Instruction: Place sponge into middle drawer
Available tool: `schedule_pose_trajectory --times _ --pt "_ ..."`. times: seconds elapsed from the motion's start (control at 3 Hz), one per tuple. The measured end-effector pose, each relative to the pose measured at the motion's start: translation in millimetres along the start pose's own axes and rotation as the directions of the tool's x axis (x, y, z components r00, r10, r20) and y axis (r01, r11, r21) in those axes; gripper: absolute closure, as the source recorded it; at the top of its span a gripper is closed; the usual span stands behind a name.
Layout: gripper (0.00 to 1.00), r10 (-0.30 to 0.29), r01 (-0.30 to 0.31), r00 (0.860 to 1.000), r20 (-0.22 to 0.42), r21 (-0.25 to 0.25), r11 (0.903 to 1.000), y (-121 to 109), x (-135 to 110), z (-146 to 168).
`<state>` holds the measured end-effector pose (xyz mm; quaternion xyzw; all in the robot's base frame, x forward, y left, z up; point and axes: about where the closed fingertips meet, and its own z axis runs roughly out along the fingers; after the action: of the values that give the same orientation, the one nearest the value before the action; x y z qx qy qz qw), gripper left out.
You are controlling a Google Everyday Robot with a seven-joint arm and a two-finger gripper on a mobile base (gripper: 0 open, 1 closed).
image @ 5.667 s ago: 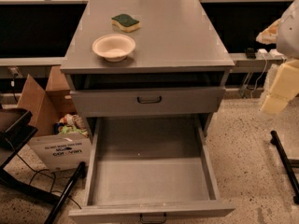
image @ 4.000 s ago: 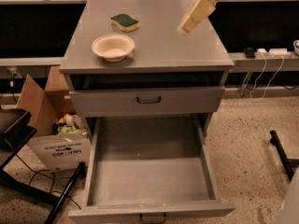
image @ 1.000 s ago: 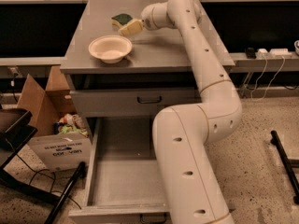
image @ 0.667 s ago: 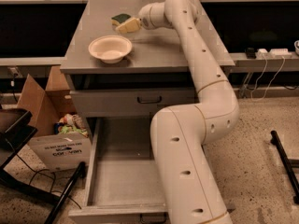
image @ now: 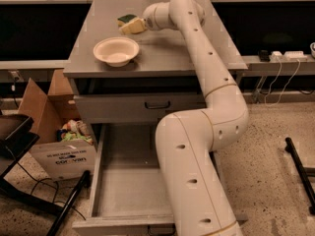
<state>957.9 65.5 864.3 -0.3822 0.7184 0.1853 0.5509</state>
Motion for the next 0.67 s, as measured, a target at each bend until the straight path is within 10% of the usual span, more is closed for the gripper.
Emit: schedule_pose_trajectory --times 0.67 --pt "0.19 0.233 -0.234 0.968 -0.089 0.006 0.9723 14.0 38.1 27.6"
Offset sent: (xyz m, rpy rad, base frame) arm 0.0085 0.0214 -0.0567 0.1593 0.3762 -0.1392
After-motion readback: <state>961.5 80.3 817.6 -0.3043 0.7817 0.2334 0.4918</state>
